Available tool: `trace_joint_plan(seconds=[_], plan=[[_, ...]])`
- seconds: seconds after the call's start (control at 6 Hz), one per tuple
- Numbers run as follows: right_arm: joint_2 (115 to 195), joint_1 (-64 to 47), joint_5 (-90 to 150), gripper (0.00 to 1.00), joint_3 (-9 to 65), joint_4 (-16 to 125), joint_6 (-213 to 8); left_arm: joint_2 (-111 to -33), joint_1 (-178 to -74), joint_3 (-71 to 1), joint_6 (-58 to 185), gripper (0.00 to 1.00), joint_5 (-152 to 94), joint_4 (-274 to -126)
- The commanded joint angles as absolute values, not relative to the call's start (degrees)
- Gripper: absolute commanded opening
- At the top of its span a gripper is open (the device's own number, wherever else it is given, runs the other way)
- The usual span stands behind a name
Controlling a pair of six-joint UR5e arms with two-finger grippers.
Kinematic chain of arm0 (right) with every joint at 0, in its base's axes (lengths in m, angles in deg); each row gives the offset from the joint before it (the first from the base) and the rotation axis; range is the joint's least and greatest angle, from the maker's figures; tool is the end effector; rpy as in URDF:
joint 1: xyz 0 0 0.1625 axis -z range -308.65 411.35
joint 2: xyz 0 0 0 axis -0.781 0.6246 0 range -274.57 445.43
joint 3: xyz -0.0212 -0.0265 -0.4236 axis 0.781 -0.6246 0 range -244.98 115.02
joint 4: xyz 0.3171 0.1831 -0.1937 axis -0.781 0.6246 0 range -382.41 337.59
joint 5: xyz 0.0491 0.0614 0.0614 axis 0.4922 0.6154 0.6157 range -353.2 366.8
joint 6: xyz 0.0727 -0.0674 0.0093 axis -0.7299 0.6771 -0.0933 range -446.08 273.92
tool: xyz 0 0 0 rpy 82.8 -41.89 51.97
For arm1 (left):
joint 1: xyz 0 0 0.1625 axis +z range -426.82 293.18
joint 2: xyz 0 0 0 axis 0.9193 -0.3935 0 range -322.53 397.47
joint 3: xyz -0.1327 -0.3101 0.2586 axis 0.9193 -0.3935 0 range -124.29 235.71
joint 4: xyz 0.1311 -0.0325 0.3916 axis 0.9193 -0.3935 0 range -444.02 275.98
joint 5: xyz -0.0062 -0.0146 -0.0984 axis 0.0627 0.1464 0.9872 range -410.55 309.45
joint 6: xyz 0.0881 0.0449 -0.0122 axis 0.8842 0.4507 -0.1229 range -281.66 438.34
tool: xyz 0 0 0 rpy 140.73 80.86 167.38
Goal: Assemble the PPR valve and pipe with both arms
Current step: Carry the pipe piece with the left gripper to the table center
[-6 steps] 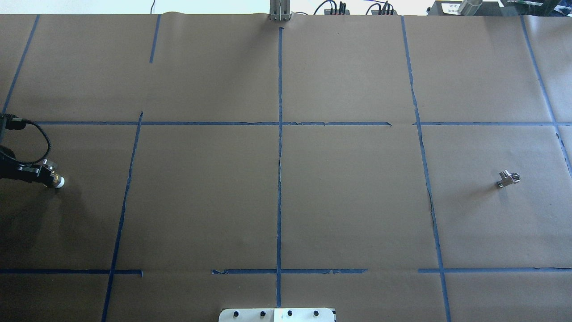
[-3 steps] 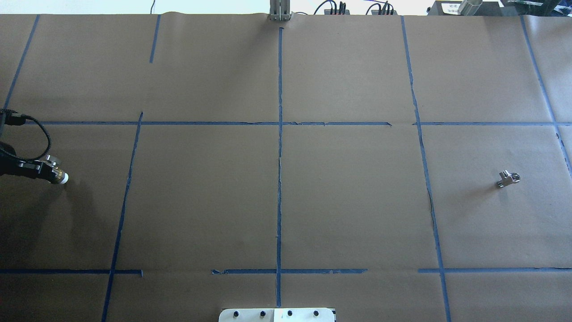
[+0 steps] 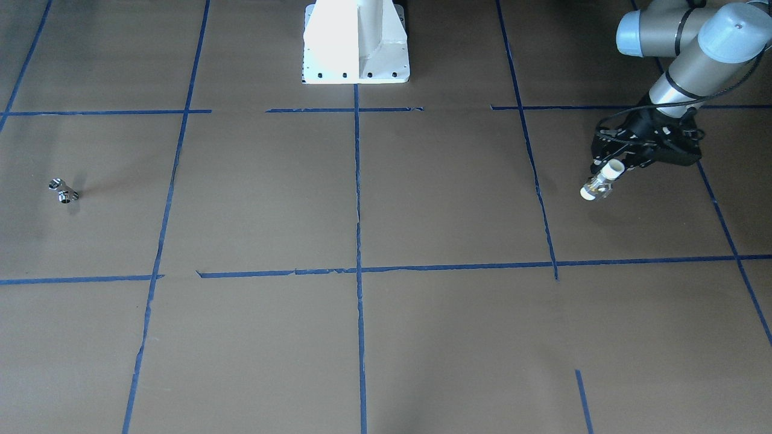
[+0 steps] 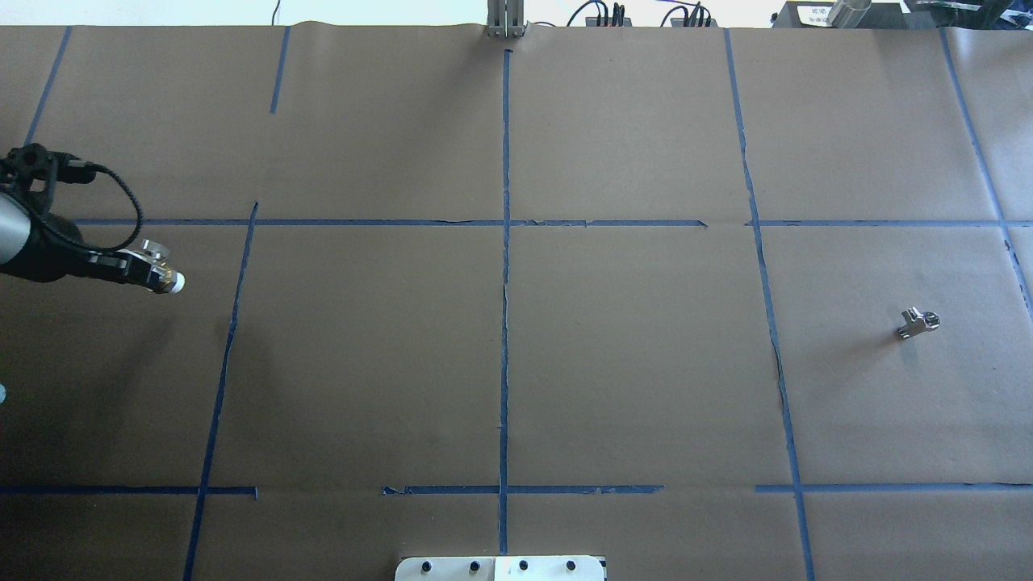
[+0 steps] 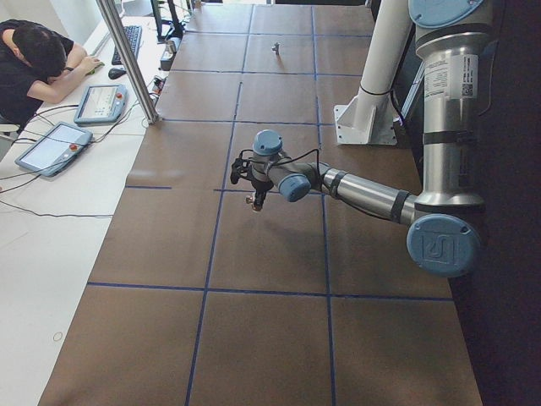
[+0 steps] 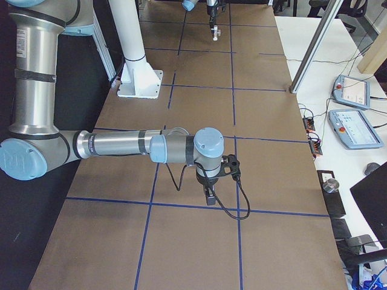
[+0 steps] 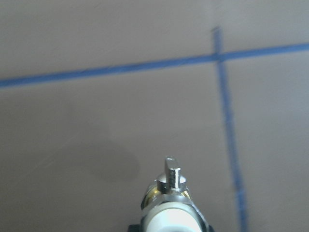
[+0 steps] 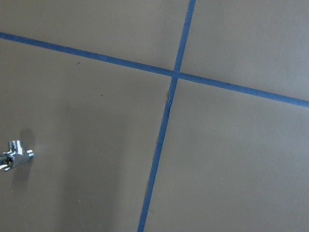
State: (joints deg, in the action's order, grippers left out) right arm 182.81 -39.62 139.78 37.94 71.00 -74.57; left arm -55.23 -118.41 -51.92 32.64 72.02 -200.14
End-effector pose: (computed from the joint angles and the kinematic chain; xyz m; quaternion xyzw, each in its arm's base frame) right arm 0.0728 -0.4370 0.6152 0.0570 -0.3622 -0.0922 0.9258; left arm 0.2590 -0.4549 0.4365 0.1085 0.4449 0.0544 0.8873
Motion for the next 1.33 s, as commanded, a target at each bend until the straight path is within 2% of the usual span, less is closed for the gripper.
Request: trace_joint_plan(seconds=[0.0,0.33,0.5,0.67,0.83,1.17], plan=[[182.81,-39.62,139.69,1.0,37.85,71.02,-74.57,-68.79,-114.05,-51.7,32.28,0.0,68.92,-187.99],[182.81,-39.62,140.04,1.0,37.76,71.02,-74.57,-81.65,-106.24,-51.26,27.06,0.0,63.39,-174.42],[182.81,-39.62,140.04,1.0,37.85,71.02,-74.57,-88.75,-101.41,-46.12,21.35,0.0,59.88,-173.94],[182.81,-39.62,140.04,1.0,37.85,71.02,-74.57,-97.7,-97.62,-37.11,15.03,0.0,56.1,-174.02],[182.81,-39.62,140.04,1.0,37.85,70.93,-74.48,-101.71,-95.76,-32.76,14.44,0.01,54.32,-174.02],[182.81,-39.62,140.04,1.0,37.85,70.93,-74.48,-102.63,-93.29,-30.69,14.26,0.03,52.72,-174.37]])
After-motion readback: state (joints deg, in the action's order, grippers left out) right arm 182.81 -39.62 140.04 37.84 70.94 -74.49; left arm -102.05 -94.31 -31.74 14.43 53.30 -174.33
